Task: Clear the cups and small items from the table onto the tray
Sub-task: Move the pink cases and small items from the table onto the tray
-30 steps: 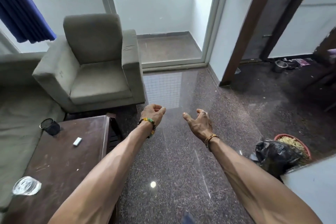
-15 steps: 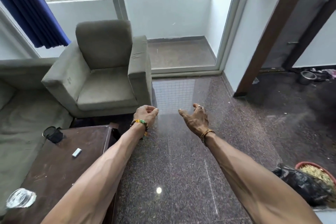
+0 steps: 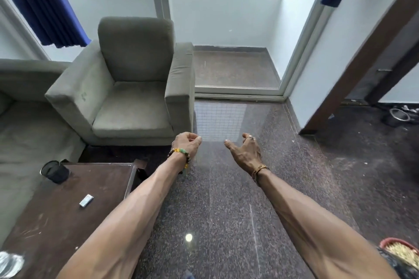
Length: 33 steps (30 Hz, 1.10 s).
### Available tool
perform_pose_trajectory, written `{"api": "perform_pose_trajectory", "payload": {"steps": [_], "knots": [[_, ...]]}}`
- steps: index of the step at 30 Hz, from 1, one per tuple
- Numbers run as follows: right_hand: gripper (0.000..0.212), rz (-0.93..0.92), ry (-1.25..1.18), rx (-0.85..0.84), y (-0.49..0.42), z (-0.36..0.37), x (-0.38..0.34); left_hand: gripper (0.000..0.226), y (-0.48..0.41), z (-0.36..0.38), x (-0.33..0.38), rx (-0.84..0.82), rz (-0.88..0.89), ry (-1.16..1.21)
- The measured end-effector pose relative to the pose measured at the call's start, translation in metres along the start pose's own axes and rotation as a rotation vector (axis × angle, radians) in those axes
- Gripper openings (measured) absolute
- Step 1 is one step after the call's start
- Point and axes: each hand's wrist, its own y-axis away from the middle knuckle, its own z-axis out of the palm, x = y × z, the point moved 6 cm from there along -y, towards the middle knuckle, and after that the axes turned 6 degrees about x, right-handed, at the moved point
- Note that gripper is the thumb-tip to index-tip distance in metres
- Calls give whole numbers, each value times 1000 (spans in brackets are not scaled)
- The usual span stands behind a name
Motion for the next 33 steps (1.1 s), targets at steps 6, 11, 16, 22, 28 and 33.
{"api": "perform_pose_trajectory", "payload": {"steps": [6,11,16,22,28,33], "knots": [[88,-47,-4,-1,-46,22,-48,10,-54,-27,19,55,-5,21],[87,-98,4,-67,-80,61,-87,10,-98,-51,13,125,-59,35],[85,-167,41,-160,-120,119,-117,8,-139,-75,-10,220,-149,48],[88,-259,39,-314,-164,183,-170,7,-184,-108,-30,360,-248,102],[88,-378,51,-445,-177,240,-233,6,-204,-154,-51,516,-331,138],[88,-458,96,-553,-157,292,-263,9,-202,-187,-86,616,-402,192]]}}
